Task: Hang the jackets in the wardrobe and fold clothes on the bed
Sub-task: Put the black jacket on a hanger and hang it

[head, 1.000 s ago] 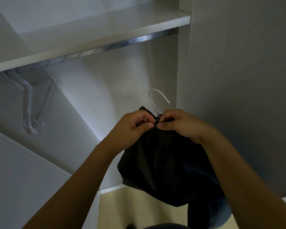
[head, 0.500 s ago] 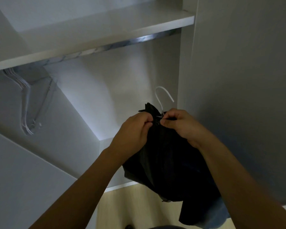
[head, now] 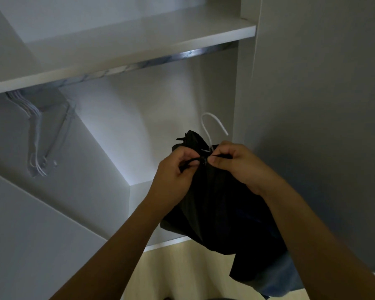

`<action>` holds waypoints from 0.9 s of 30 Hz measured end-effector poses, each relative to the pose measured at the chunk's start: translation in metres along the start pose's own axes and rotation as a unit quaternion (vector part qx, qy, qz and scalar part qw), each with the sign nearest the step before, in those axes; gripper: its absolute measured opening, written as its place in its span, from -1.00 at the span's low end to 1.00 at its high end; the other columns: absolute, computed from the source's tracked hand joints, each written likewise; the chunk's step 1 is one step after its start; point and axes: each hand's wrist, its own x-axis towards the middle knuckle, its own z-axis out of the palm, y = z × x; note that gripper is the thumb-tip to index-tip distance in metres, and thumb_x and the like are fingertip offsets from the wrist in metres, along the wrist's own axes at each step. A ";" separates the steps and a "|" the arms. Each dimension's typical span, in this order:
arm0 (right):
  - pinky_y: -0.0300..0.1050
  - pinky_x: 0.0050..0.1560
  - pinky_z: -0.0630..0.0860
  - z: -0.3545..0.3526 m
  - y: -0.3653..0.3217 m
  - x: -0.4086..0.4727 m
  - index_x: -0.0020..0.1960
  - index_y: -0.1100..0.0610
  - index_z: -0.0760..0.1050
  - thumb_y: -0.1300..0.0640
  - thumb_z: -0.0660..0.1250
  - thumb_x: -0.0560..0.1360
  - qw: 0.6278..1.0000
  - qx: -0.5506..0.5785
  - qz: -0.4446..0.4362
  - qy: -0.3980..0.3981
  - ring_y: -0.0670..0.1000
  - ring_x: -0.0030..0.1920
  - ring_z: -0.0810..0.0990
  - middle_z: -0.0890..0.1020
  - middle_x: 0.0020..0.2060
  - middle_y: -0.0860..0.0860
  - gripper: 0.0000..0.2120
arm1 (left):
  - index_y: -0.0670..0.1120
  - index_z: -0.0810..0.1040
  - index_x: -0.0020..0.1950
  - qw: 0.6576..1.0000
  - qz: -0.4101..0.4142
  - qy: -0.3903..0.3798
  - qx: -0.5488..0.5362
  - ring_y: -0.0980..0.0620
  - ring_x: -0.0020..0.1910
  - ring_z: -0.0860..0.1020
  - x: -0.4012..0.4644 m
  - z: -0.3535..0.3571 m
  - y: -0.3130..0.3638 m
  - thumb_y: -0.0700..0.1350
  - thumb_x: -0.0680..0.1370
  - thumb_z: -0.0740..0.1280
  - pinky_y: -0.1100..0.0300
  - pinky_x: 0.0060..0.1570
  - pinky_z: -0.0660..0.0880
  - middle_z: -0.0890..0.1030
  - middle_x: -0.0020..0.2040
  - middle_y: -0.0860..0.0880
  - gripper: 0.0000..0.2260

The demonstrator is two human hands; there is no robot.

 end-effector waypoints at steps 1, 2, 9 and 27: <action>-0.32 -0.10 0.44 0.001 0.000 0.000 -0.21 0.12 0.59 0.24 0.39 0.50 1.000 -0.006 -0.002 0.000 -0.16 -0.21 0.55 0.52 -0.22 -0.09 -0.88 | 0.15 0.52 -0.04 1.000 -0.001 0.001 0.001 0.31 -0.06 0.58 0.001 -0.001 0.000 -0.32 0.54 0.33 0.48 -0.05 0.45 0.61 -0.10 0.18 -0.68; -0.33 -0.11 0.44 0.002 0.000 0.000 -0.22 0.11 0.58 0.23 0.39 0.50 1.000 -0.011 -0.003 0.002 -0.18 -0.23 0.55 0.52 -0.22 -0.09 -0.87 | 0.15 0.52 -0.06 1.000 -0.001 -0.002 0.007 0.30 -0.08 0.58 0.001 -0.001 0.001 -0.35 0.53 0.32 0.48 -0.05 0.45 0.61 -0.12 0.17 -0.65; -0.40 -0.21 0.44 0.007 0.007 -0.002 -0.25 0.08 0.56 0.24 0.40 0.49 1.000 0.003 0.000 0.027 -0.23 -0.26 0.55 0.53 -0.23 -0.09 -0.84 | 0.08 0.58 -0.10 0.998 -0.043 -0.044 0.010 0.27 -0.16 0.59 0.005 -0.006 0.001 -0.39 0.50 0.33 0.46 -0.04 0.47 0.63 -0.19 0.13 -0.66; -0.20 -0.27 0.57 0.016 -0.006 0.003 -0.36 0.01 0.65 0.19 0.41 0.49 0.992 0.090 0.082 0.037 -0.02 -0.26 0.68 0.69 -0.31 0.02 -0.74 | -0.07 0.42 -0.24 0.913 0.108 0.049 0.391 0.03 -0.42 0.35 -0.016 -0.002 -0.003 0.10 0.56 0.21 0.11 -0.27 0.34 0.38 -0.38 0.05 -0.70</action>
